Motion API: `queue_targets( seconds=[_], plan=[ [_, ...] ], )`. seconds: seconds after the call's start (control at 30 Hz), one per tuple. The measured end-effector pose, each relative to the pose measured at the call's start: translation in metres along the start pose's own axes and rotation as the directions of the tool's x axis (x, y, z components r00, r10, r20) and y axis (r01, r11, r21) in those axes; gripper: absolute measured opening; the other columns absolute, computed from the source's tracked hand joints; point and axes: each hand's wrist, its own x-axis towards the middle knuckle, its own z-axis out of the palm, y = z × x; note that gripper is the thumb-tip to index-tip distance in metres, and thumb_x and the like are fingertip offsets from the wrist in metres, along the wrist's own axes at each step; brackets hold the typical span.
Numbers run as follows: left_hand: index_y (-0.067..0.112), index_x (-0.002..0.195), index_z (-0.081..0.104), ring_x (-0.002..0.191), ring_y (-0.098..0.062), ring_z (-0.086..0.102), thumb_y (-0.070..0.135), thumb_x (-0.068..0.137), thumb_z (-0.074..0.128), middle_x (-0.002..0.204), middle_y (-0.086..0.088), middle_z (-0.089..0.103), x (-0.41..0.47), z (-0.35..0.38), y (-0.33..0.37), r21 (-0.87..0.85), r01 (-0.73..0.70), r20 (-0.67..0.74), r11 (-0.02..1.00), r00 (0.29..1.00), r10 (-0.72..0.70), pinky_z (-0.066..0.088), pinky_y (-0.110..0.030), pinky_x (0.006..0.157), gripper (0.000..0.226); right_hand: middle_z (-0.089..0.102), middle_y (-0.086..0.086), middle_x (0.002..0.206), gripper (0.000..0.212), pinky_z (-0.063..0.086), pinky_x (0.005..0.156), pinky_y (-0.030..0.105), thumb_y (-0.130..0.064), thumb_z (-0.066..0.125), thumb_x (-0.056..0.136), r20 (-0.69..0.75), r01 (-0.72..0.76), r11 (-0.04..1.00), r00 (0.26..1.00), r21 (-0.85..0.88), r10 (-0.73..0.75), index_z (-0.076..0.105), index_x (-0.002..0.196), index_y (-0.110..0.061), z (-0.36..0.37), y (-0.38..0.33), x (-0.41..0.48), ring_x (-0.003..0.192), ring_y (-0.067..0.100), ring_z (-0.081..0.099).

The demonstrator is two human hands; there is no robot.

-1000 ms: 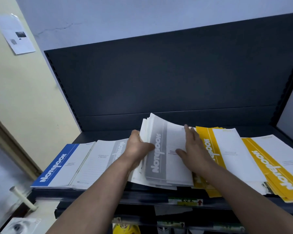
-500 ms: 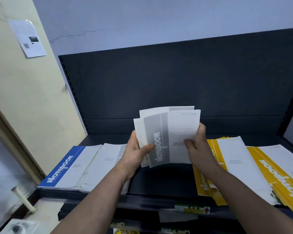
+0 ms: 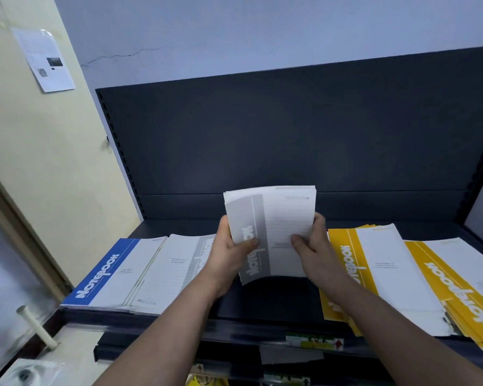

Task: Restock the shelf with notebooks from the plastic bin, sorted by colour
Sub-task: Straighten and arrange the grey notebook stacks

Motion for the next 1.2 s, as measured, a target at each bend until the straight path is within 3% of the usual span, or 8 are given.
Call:
queue_targets(
  seconds=[0.1,0.27,0.5,0.67,0.87,1.03,1.13,1.2],
  plan=[
    [0.017,0.128,0.037,0.104,-0.018,0.061,-0.007,0.082,0.067,0.114,-0.008,0.062,0.001,-0.005,0.003,0.086,0.036,0.061,0.996,0.997,-0.042,0.055,-0.031,0.085,0.059,0.043,-0.002,0.124,0.047,0.041,0.080,0.021,-0.012,0.042,0.100,0.032,-0.036,0.999,0.999,-0.027,0.037,0.014,0.137,-0.020,0.001,0.002,0.000,0.111,0.012,0.046],
    [0.024,0.120,0.036,0.095,-0.008,0.059,-0.012,0.087,0.057,0.104,0.003,0.060,-0.004,-0.002,-0.008,0.221,0.054,0.005,0.974,0.998,-0.056,0.051,-0.018,0.074,0.053,0.043,0.004,0.124,0.049,0.040,0.088,0.026,-0.007,0.042,0.099,0.008,-0.035,0.984,0.999,-0.173,0.036,0.013,0.137,-0.014,0.013,0.017,-0.004,0.111,0.015,0.045],
    [0.021,0.113,0.051,0.097,-0.017,0.066,-0.001,0.078,0.074,0.105,-0.002,0.068,-0.004,-0.010,-0.004,0.341,0.045,-0.083,0.939,0.996,-0.018,0.056,-0.038,0.086,0.047,0.050,0.010,0.130,0.051,0.042,0.090,0.025,-0.006,0.047,0.097,-0.018,-0.023,0.981,1.000,-0.194,0.020,0.018,0.138,-0.014,0.008,0.019,-0.001,0.114,0.017,0.049],
    [0.020,0.112,0.053,0.089,-0.016,0.064,0.003,0.076,0.076,0.096,0.003,0.068,-0.005,-0.007,-0.006,0.449,0.000,-0.131,0.893,0.989,0.066,0.055,-0.038,0.083,0.045,0.053,0.010,0.132,0.063,0.049,0.096,0.037,-0.006,0.051,0.095,-0.067,0.030,0.978,0.997,-0.206,-0.045,0.013,0.144,-0.021,0.009,0.021,-0.003,0.115,0.023,0.055],
    [0.037,0.143,0.035,0.073,0.005,0.062,0.005,0.075,0.077,0.085,0.013,0.065,-0.005,-0.006,0.004,0.420,-0.042,-0.127,0.906,0.986,0.105,0.052,-0.018,0.075,0.086,0.034,-0.004,0.150,0.080,0.045,0.100,0.031,-0.002,0.051,0.094,-0.112,0.153,0.970,0.978,-0.186,-0.176,0.004,0.149,-0.037,0.005,0.013,-0.005,0.129,0.014,0.041],
    [0.040,0.150,0.019,0.066,0.012,0.058,0.004,0.078,0.075,0.087,0.015,0.061,-0.006,-0.003,0.016,0.454,-0.056,-0.083,0.889,0.991,0.105,0.043,-0.003,0.061,0.098,0.031,0.000,0.152,0.080,0.038,0.103,0.028,-0.005,0.051,0.096,-0.076,0.058,0.975,0.994,-0.215,-0.076,-0.001,0.152,-0.030,0.001,0.007,0.001,0.135,0.015,0.036],
    [0.049,0.147,0.020,0.073,0.006,0.064,0.006,0.079,0.073,0.091,0.015,0.066,-0.004,-0.007,0.013,0.461,-0.011,-0.077,0.887,0.996,0.053,0.050,-0.009,0.068,0.096,0.037,0.003,0.147,0.083,0.041,0.104,0.034,-0.010,0.051,0.096,-0.022,-0.031,0.959,0.999,-0.280,0.026,-0.007,0.152,-0.029,0.002,0.008,0.007,0.130,0.018,0.040],
    [0.052,0.144,0.027,0.087,-0.004,0.068,0.008,0.077,0.072,0.100,0.014,0.070,-0.002,-0.010,0.009,0.480,0.021,-0.055,0.877,0.998,0.007,0.056,-0.024,0.081,0.093,0.039,0.004,0.147,0.084,0.043,0.104,0.038,-0.011,0.052,0.096,0.023,-0.078,0.949,0.996,-0.304,0.090,-0.009,0.153,-0.028,0.002,0.011,0.011,0.130,0.021,0.042]
  ],
)
